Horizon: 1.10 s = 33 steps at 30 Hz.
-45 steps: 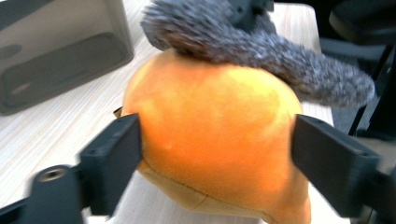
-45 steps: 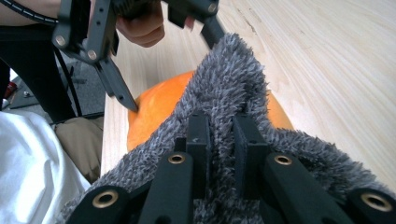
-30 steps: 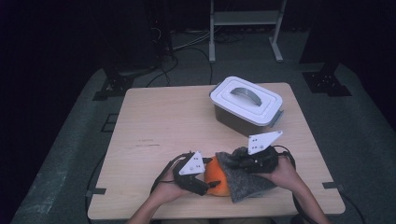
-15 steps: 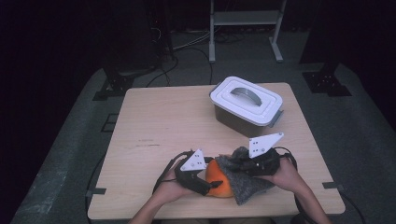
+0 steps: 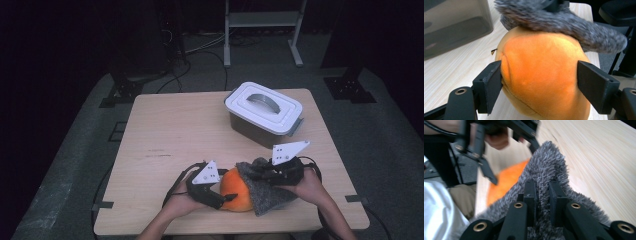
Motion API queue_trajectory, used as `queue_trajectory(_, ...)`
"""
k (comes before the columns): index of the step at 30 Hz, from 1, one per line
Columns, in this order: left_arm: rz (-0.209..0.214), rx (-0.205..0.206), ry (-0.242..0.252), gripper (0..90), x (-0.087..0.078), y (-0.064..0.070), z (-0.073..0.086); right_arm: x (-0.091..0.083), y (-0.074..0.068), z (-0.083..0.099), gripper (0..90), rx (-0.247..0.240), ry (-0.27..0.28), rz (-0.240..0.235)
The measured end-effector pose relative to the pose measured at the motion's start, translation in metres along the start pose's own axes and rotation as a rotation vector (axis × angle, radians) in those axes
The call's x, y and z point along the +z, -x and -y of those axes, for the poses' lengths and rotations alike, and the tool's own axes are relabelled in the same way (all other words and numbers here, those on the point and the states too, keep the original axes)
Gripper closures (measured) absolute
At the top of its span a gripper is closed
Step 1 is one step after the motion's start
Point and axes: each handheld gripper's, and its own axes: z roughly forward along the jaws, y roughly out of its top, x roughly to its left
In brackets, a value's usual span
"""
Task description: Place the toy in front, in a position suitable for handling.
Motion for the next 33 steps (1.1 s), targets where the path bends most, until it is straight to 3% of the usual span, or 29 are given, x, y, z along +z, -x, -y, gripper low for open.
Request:
queue_trajectory(3, -0.003, -0.016, -0.005, 23.0, 0.000, -0.002, 0.001, 0.006, -0.010, -0.008, 77.3, -0.048, 0.006, -0.040)
queue_trajectory(7, -0.002, -0.047, -0.005, 22.6, -0.002, -0.007, 0.004, 0.009, -0.014, -0.010, 77.3, -0.060, 0.000, -0.043)
queue_trajectory(10, 0.031, -0.034, 0.028, 15.8, -0.005, -0.008, 0.003, 0.008, -0.009, -0.006, 77.4, -0.050, -0.020, -0.016)
queue_trajectory(12, 0.059, -0.018, 0.059, 10.5, -0.010, -0.009, 0.003, 0.006, -0.004, -0.001, 77.4, -0.025, -0.004, -0.003)
queue_trajectory(15, 0.059, -0.022, 0.048, 8.6, -0.007, -0.009, 0.004, 0.000, 0.005, 0.005, 77.4, 0.013, 0.015, 0.022)
queue_trajectory(18, 0.014, 0.034, 0.003, 16.5, 0.004, -0.004, 0.007, -0.001, 0.009, 0.009, 77.3, 0.034, 0.031, 0.042)
queue_trajectory(20, -0.009, 0.027, 0.000, 26.9, 0.005, -0.002, 0.004, 0.000, 0.009, 0.008, 77.1, 0.029, 0.025, 0.061)
queue_trajectory(22, -0.022, 0.012, 0.007, 33.0, 0.003, -0.002, 0.002, -0.001, 0.007, 0.005, 77.4, 0.012, 0.021, 0.091)
queue_trajectory(25, -0.031, -0.008, 0.012, 35.4, 0.003, -0.001, -0.001, -0.010, 0.000, -0.007, 78.1, -0.013, 0.045, 0.082)
queue_trajectory(28, -0.032, -0.012, 0.030, 35.9, 0.005, 0.000, -0.006, -0.015, -0.013, -0.024, 78.0, -0.074, 0.047, 0.081)
queue_trajectory(30, -0.030, -0.004, 0.037, 35.9, 0.007, 0.003, -0.010, -0.010, -0.023, -0.033, 78.0, -0.107, 0.024, 0.065)
queue_trajectory(33, -0.037, 0.011, 0.024, 35.7, 0.008, 0.005, -0.010, 0.005, -0.027, -0.033, 77.8, -0.135, -0.070, 0.077)
